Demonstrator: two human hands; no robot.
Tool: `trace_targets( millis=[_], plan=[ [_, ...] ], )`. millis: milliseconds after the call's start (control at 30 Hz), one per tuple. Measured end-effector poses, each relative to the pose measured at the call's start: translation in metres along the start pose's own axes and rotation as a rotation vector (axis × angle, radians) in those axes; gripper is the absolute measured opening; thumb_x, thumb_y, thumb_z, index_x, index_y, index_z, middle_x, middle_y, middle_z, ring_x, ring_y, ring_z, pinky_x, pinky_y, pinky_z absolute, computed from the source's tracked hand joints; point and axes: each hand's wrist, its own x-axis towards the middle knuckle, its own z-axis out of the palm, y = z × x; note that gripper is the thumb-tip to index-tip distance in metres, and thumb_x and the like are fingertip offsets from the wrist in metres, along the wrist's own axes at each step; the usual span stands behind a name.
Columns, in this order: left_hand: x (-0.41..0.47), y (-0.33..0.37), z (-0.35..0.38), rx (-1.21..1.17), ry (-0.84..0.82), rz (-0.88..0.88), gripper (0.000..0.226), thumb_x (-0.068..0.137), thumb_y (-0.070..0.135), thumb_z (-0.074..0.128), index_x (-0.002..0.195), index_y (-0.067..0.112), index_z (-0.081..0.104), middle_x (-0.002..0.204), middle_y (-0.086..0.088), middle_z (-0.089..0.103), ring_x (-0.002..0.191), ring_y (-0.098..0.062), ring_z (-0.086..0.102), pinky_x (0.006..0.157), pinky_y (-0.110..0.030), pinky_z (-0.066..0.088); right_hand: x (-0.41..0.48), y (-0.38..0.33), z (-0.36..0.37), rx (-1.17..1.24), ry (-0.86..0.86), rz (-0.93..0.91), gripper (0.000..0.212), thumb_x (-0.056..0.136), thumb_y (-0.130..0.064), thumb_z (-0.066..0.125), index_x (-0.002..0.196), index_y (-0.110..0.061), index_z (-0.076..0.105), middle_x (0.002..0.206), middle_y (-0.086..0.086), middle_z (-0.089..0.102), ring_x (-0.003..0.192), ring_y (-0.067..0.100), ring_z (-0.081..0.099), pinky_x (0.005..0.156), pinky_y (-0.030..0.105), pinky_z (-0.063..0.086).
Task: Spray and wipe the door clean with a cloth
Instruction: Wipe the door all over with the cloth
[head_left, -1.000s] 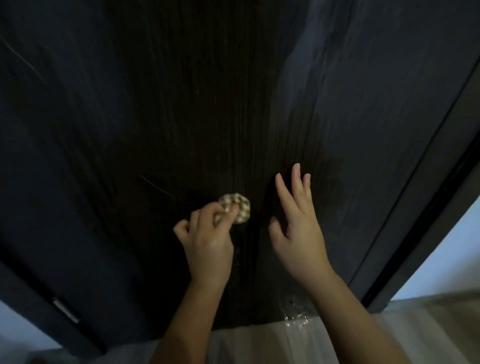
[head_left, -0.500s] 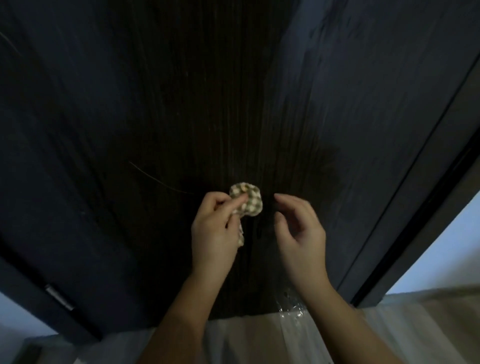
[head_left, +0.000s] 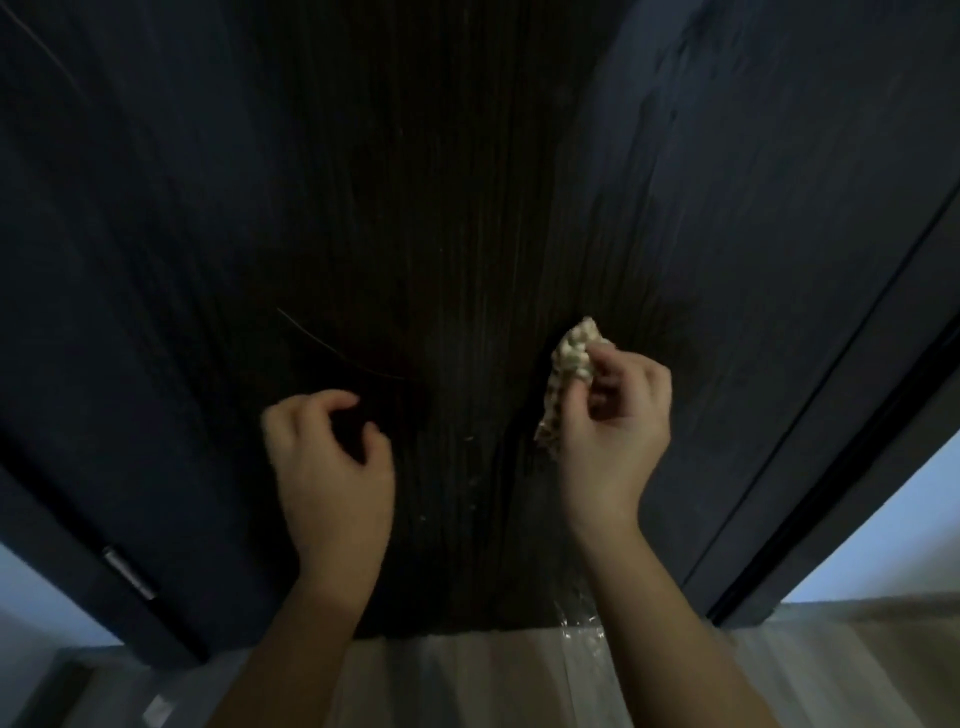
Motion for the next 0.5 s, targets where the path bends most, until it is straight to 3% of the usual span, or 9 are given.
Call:
trace_targets(
  millis=[133, 267, 400, 433, 500],
  plan=[
    [-0.002, -0.021, -0.002, 0.193, -0.005, 0.062, 0.066, 0.083, 0.009, 0.065, 0.142, 0.018, 0.037, 0.153, -0.007, 0.019, 0.140, -0.026, 0.020, 0.111, -0.032, 0.022, -0.022, 0.003, 0.033, -0.067, -0.102, -0.148, 0.032, 0.080, 0.005, 0.066, 0.107, -0.010, 0.070, 0.109, -0.002, 0.054, 0.103, 0.011, 0.055, 0.092, 0.023, 0.047],
    [-0.004, -0.033, 0.006, 0.348, -0.094, 0.161, 0.079, 0.085, 0.007, 0.061, 0.152, 0.018, 0.020, 0.161, -0.006, 0.002, 0.146, -0.031, 0.007, 0.115, -0.042, 0.018, -0.041, 0.009, 0.042, -0.121, -0.357, -0.361, 0.032, 0.078, 0.005, 0.068, 0.106, -0.007, 0.071, 0.106, 0.004, 0.057, 0.099, 0.016, 0.054, 0.089, 0.018, 0.044],
    [-0.003, -0.034, 0.009, 0.351, -0.093, 0.146, 0.076, 0.087, 0.007, 0.057, 0.152, 0.019, 0.020, 0.161, -0.006, 0.005, 0.145, -0.033, 0.009, 0.113, -0.047, 0.024, -0.025, 0.018, 0.026, -0.111, -0.046, -0.182, 0.029, 0.076, 0.009, 0.068, 0.101, -0.006, 0.071, 0.106, 0.001, 0.054, 0.101, 0.008, 0.053, 0.089, 0.023, 0.049],
    [-0.003, -0.035, 0.009, 0.348, -0.086, 0.147, 0.075, 0.087, 0.006, 0.057, 0.151, 0.019, 0.022, 0.160, -0.007, 0.007, 0.145, -0.033, 0.010, 0.113, -0.047, 0.024, -0.028, 0.017, 0.029, -0.115, -0.032, -0.169, 0.028, 0.076, 0.009, 0.067, 0.100, -0.006, 0.070, 0.107, -0.002, 0.052, 0.102, 0.007, 0.051, 0.091, 0.020, 0.047],
    [-0.002, -0.037, 0.010, 0.355, -0.073, 0.164, 0.075, 0.085, 0.005, 0.057, 0.151, 0.017, 0.024, 0.160, -0.009, 0.010, 0.144, -0.034, 0.013, 0.112, -0.049, 0.025, -0.044, 0.017, 0.041, -0.144, -0.196, -0.282, 0.026, 0.076, 0.007, 0.064, 0.097, -0.006, 0.070, 0.108, -0.005, 0.049, 0.102, 0.012, 0.051, 0.092, 0.014, 0.041]
  ],
)
